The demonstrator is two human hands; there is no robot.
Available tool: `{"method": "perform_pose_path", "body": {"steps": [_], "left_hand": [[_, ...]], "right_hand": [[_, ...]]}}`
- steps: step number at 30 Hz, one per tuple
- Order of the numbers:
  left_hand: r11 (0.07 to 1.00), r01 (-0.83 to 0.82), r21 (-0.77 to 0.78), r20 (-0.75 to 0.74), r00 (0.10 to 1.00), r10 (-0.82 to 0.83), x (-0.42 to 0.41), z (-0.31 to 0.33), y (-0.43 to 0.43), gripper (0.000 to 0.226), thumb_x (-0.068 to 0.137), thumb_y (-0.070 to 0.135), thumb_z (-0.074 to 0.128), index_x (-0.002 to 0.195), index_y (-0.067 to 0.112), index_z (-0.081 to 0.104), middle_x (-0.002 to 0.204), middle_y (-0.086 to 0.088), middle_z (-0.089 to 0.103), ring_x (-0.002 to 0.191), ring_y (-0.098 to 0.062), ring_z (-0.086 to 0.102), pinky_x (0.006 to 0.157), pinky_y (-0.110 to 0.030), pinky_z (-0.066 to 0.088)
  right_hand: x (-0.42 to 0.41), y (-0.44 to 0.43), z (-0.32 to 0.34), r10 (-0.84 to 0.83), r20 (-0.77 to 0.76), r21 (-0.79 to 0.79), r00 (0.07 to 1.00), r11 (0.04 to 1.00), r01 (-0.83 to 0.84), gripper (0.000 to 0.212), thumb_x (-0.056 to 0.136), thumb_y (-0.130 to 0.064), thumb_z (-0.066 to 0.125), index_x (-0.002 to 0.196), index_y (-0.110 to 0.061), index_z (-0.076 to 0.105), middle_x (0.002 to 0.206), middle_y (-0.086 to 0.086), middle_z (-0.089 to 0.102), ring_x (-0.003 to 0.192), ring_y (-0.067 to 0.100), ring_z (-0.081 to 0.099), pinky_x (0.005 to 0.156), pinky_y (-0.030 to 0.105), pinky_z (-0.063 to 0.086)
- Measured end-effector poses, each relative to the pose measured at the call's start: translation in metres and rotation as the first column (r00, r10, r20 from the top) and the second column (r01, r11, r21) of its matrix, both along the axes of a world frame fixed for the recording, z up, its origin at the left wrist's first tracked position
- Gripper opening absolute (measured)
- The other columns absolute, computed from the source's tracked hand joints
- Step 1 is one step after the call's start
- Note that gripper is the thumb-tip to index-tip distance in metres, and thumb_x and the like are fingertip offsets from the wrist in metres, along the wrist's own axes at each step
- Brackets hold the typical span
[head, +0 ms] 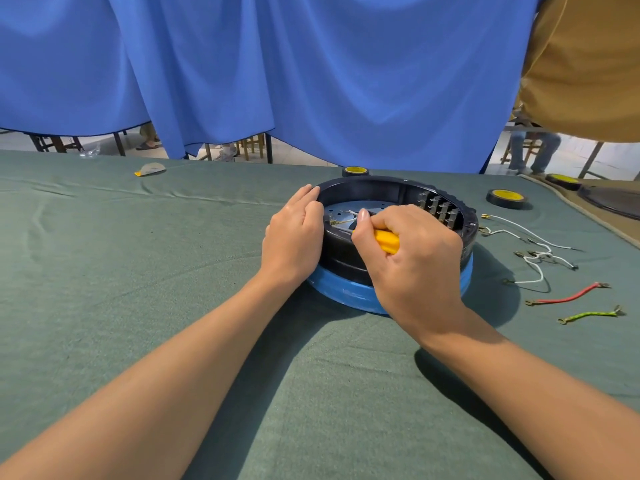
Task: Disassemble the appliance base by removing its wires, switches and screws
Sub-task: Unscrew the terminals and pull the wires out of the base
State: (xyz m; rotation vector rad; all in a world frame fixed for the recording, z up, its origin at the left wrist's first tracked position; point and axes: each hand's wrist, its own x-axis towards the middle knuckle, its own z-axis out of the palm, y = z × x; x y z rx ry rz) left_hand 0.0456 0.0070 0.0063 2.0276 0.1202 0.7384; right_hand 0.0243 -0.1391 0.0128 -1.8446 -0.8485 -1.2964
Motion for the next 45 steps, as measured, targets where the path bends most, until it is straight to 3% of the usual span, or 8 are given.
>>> {"method": "perform_pose_path", "body": {"steps": [13, 21, 25, 29, 45], "left_hand": [[1.000, -0.006, -0.010, 0.011, 1.000, 0.006, 0.000, 0.002, -0.002, 0.068, 0.081, 0.035, 0.023, 0.139, 0.015, 0.052, 0.149, 0.004, 0.043, 0.137, -0.011, 0.036, 0.116, -0.038, 0.025], [1.000, 0.004, -0.007, 0.009, 1.000, -0.003, 0.000, 0.002, 0.000, 0.067, 0.081, 0.035, 0.024, 0.139, 0.016, 0.052, 0.148, 0.004, 0.044, 0.137, -0.009, 0.037, 0.117, -0.036, 0.025], [1.000, 0.002, -0.014, 0.016, 1.000, -0.002, -0.001, 0.000, -0.001, 0.066, 0.081, 0.034, 0.025, 0.137, 0.016, 0.053, 0.147, 0.004, 0.045, 0.136, -0.009, 0.038, 0.116, -0.034, 0.026], [1.000, -0.017, -0.010, 0.019, 1.000, 0.017, 0.000, 0.002, -0.001, 0.066, 0.081, 0.034, 0.024, 0.137, 0.016, 0.053, 0.147, 0.004, 0.045, 0.136, -0.009, 0.038, 0.116, -0.035, 0.027], [0.999, 0.000, -0.036, 0.014, 1.000, 0.001, -0.002, 0.004, -0.004, 0.065, 0.079, 0.032, 0.025, 0.134, 0.016, 0.057, 0.146, 0.005, 0.047, 0.133, -0.009, 0.041, 0.113, -0.038, 0.029]], "right_hand": [[0.005, -0.001, 0.004, -0.013, 0.167, -0.088, 0.986, 0.996, 0.028, 0.031, 0.088, -0.002, 0.062, 0.059, -0.006, 0.051, 0.052, 0.007, 0.043, 0.052, 0.019, 0.034, 0.056, 0.025, 0.025], [0.007, -0.007, 0.001, 0.011, 0.056, 0.065, 0.998, 0.998, -0.015, 0.035, 0.090, -0.010, 0.059, 0.057, 0.000, 0.053, 0.049, 0.007, 0.047, 0.044, 0.023, 0.042, 0.047, 0.030, 0.031], [0.005, -0.006, -0.001, 0.025, 0.076, 0.031, 0.997, 0.999, -0.028, 0.033, 0.090, -0.009, 0.060, 0.058, 0.000, 0.055, 0.050, 0.007, 0.047, 0.045, 0.021, 0.042, 0.048, 0.027, 0.032], [0.006, -0.005, 0.001, 0.039, 0.059, -0.008, 0.997, 0.999, -0.039, 0.031, 0.089, -0.006, 0.062, 0.059, 0.001, 0.056, 0.051, 0.009, 0.049, 0.047, 0.023, 0.044, 0.048, 0.034, 0.036], [0.002, 0.001, 0.013, -0.004, 0.360, -0.233, 0.933, 0.968, 0.094, 0.034, 0.080, 0.007, 0.065, 0.054, -0.007, 0.048, 0.049, 0.009, 0.041, 0.047, 0.025, 0.035, 0.045, 0.036, 0.036]]}}
